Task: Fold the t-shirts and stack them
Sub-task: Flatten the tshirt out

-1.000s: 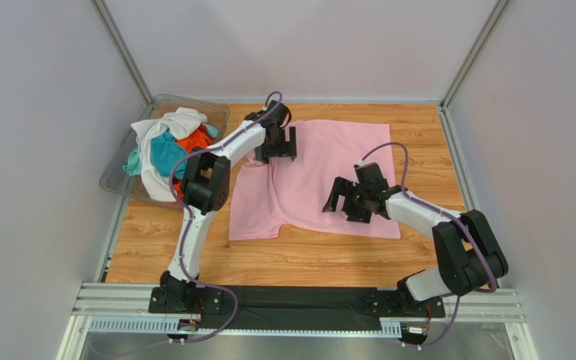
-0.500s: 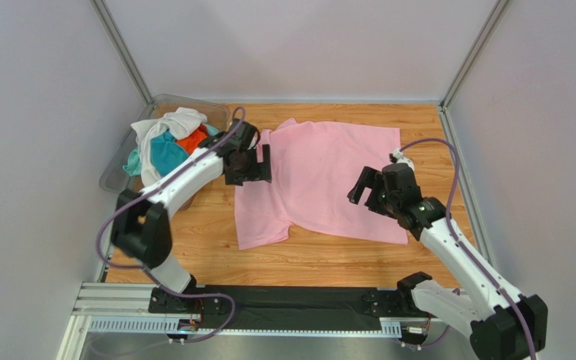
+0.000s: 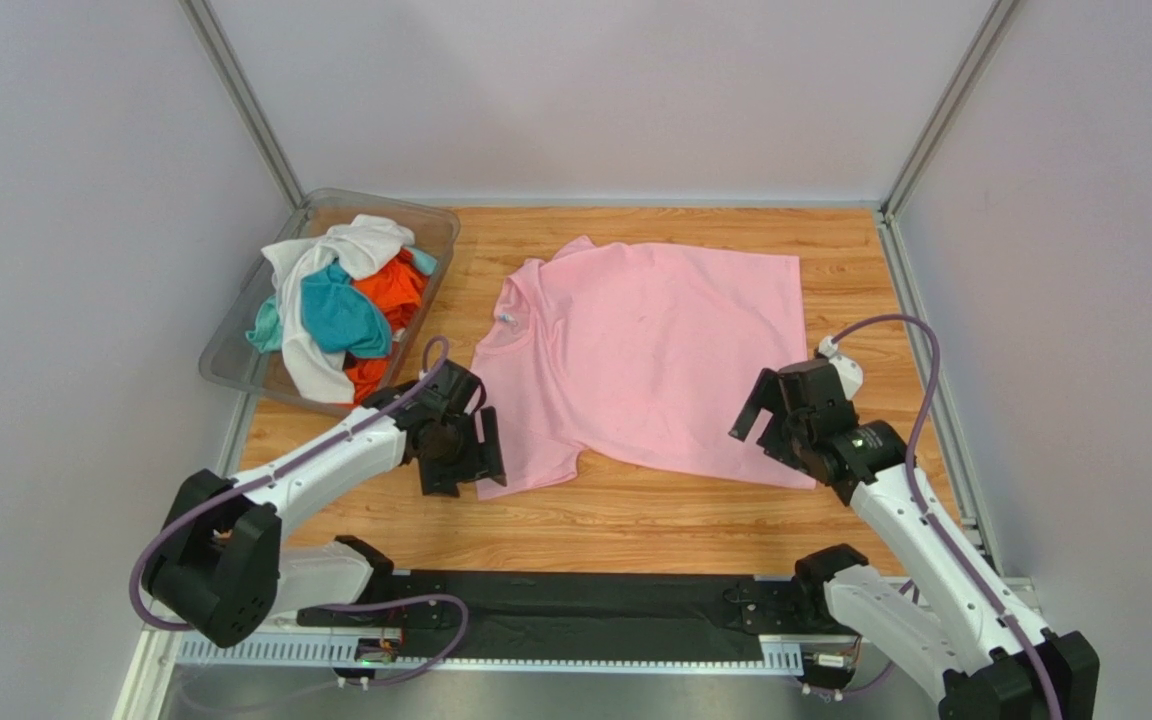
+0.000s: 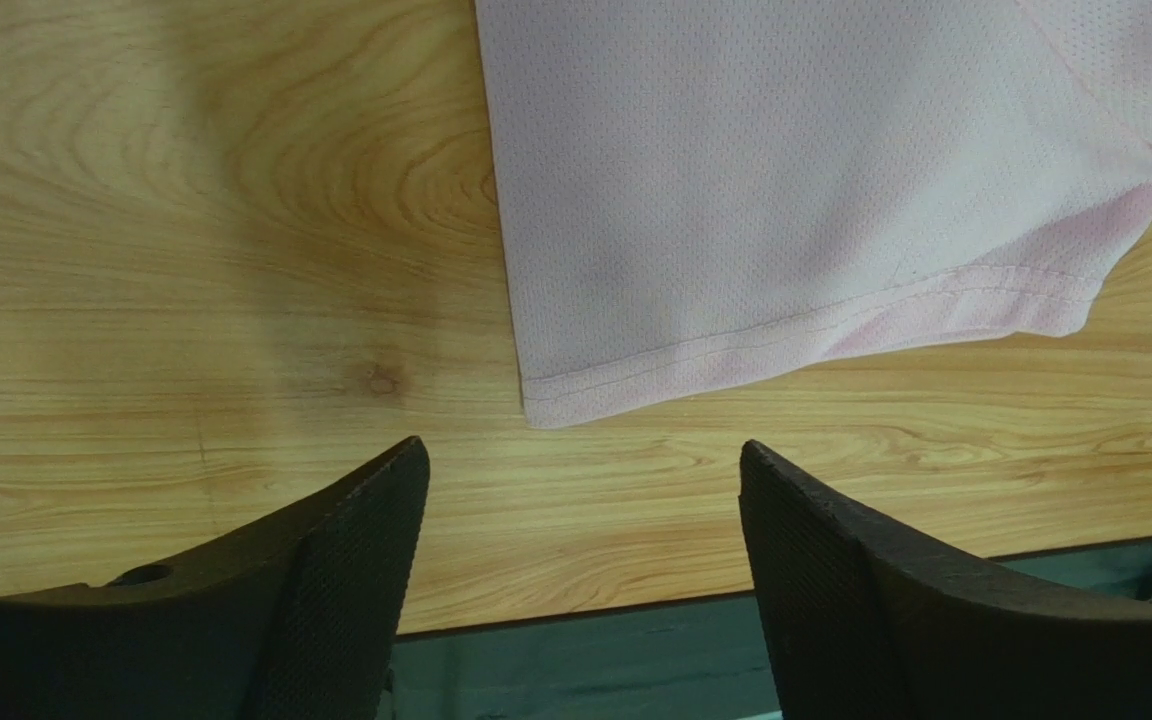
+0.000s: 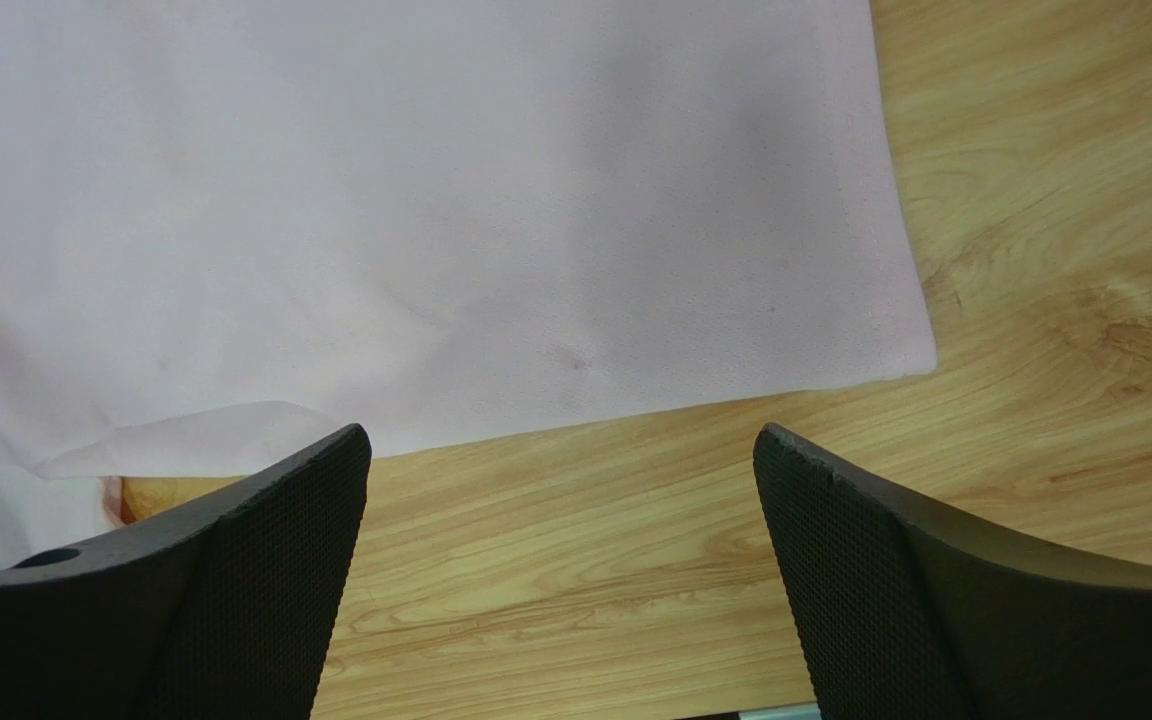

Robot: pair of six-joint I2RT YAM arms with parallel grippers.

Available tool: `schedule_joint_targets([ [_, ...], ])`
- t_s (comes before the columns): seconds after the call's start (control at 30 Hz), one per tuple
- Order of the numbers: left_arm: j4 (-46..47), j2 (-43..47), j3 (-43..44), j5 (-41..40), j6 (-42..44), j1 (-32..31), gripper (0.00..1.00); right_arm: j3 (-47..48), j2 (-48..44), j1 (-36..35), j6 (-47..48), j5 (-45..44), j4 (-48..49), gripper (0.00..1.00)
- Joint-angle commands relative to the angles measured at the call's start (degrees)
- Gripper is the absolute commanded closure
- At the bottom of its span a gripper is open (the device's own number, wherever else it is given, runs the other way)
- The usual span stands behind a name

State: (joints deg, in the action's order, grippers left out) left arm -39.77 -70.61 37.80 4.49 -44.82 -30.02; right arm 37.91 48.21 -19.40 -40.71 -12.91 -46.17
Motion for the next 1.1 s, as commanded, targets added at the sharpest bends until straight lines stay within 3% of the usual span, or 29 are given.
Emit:
schedule_joint_targets([
  [0.0,3.99,0.39,-0.01,1.66,-2.47,-0.30,0.21,1.56,1.01,0.24,-0.51,-0.72,-1.73,0.00],
  [0.07,5.22,-1.45,-0.27,2.89,-2.38,-0.39,0.32,1.20,1.10,0.24,-0.60,-0.72,-1.81,0.00],
  [0.2,6.81,-4.44,-0.36,4.91,-2.29,-1.09,0.45,0.24,1.10,0.33,-0.95,-1.68,-1.73,0.00],
  [0.6,3.65,-5.33,-0.01,2.37,-4.23,-3.11,0.47,0.41,1.54,0.68,0.54,-2.83,-1.99,0.00],
  [0.83,-3.91,-1.99,4.12,-4.40,-3.96,-3.20,0.45,0.06,1.45,0.94,1.07,-3.44,-1.90,0.00],
  [1.07,-4.09,-7.08,4.47,-6.60,-3.96,-3.20,0.45,-0.38,1.28,1.20,1.95,-3.44,-1.99,0.00],
])
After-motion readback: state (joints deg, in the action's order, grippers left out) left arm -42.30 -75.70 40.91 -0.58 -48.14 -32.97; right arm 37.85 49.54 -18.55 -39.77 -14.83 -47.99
